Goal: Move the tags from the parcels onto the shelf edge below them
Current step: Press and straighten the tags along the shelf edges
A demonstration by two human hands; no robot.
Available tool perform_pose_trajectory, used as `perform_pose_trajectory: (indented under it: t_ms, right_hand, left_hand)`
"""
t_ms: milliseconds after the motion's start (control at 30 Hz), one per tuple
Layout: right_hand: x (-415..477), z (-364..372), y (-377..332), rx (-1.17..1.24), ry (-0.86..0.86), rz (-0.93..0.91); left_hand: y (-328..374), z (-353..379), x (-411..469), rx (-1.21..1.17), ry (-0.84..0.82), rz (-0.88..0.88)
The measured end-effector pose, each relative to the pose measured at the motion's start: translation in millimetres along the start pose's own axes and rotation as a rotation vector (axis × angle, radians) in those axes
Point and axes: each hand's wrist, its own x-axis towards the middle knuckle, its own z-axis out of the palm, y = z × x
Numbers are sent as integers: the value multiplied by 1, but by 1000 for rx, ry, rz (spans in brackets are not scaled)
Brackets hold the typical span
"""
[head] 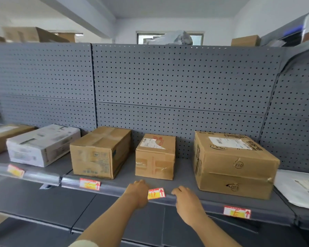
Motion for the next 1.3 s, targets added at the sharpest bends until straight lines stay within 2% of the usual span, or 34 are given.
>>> perform_pose_trajectory:
  t_ms: [133, 267, 467, 667, 900, 1300]
  right_hand:
    - [16, 7, -34, 113, 24, 108]
    - [26, 16, -52, 148, 16, 119]
    - [39, 22, -59, 139, 66, 167]
    - [46, 22, -60, 66, 31, 211]
    - [47, 26, -65, 17, 29, 212]
    - [35, 31, -71, -180, -26, 88]
  left_hand:
    - [-27, 8, 9, -28, -10, 45]
    - [-38, 14, 10, -28, -33, 84]
    - [-47, 16, 16, -79, -22, 107]
    - [-51, 20, 19, -98, -14, 127]
    - [-54, 24, 20, -113, 10, 136]
    - [-57, 26, 26, -57, 42, 178]
